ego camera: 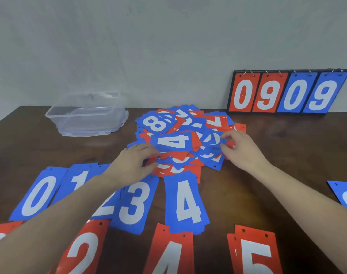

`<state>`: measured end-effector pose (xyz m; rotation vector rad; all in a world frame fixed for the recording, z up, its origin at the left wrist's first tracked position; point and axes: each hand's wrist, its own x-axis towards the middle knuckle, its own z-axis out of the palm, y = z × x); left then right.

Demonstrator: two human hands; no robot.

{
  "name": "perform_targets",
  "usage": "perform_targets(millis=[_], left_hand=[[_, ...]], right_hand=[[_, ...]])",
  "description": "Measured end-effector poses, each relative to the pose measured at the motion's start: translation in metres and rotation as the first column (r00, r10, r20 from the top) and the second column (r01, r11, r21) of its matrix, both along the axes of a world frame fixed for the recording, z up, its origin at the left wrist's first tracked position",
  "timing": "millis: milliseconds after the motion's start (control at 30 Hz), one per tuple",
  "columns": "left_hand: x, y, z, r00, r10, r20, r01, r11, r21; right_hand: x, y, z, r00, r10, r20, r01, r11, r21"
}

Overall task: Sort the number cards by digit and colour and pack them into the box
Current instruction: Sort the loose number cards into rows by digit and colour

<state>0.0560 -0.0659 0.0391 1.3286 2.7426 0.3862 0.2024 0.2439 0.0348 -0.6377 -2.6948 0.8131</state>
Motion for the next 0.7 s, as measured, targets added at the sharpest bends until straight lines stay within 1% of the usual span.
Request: perform_targets(millis=[133, 200, 267, 300, 333, 400, 467, 500, 533, 600, 700], left_hand=[[-0.022, 0.037, 0.0, 0.998, 0.022, 0.056, -0.026, 0.997, 0.073], [-0.034, 0.051, -0.001, 0.996, 0.053, 0.07, -0.059, 0.995, 0.084], [-0.044, 0.059, -0.002, 0.984, 0.082, 0.158, -0.093, 0.993, 0.066], [-0.047, 0.061, -0.004, 0.977, 0.081, 0.197, -0.091, 0.995, 0.04], [-0.051, 0.061, -0.008, 0.976, 0.071, 0.205, -0.075, 0.997, 0.012], [-0.054, 0.058, -0.015, 0.983, 0.056, 0.172, -0.056, 0.998, -0.004], [-0.058, 0.056, -0.024, 0.986, 0.052, 0.161, -0.056, 0.998, 0.017], [-0.06, 0.055, -0.028, 0.988, 0.045, 0.151, -0.051, 0.998, 0.036], [-0.061, 0.055, -0.031, 0.99, 0.037, 0.136, -0.044, 0.998, 0.052], [-0.061, 0.055, -0.034, 0.994, 0.027, 0.11, -0.034, 0.997, 0.065], [-0.061, 0.053, -0.038, 0.998, 0.007, 0.07, -0.01, 0.999, 0.044]], right_hand=[[-0.024, 0.023, -0.002, 1.0, 0.003, 0.025, -0.005, 0.998, 0.056], [-0.038, 0.031, -0.004, 1.0, 0.015, 0.021, -0.017, 0.998, 0.061], [-0.053, 0.039, -0.008, 0.998, 0.053, 0.02, -0.054, 0.996, 0.064], [-0.06, 0.044, -0.01, 0.996, 0.075, 0.043, -0.079, 0.994, 0.076], [-0.067, 0.048, -0.012, 0.992, 0.098, 0.077, -0.105, 0.99, 0.099], [-0.077, 0.055, -0.017, 0.976, 0.126, 0.178, -0.156, 0.974, 0.166], [-0.08, 0.059, -0.022, 0.941, 0.131, 0.312, -0.204, 0.955, 0.214], [-0.079, 0.061, -0.025, 0.927, 0.126, 0.354, -0.218, 0.948, 0.233], [-0.076, 0.062, -0.027, 0.923, 0.118, 0.365, -0.221, 0.942, 0.254], [-0.066, 0.062, -0.026, 0.937, 0.091, 0.338, -0.2, 0.931, 0.305], [-0.047, 0.06, -0.02, 0.955, 0.037, 0.295, -0.162, 0.896, 0.413]])
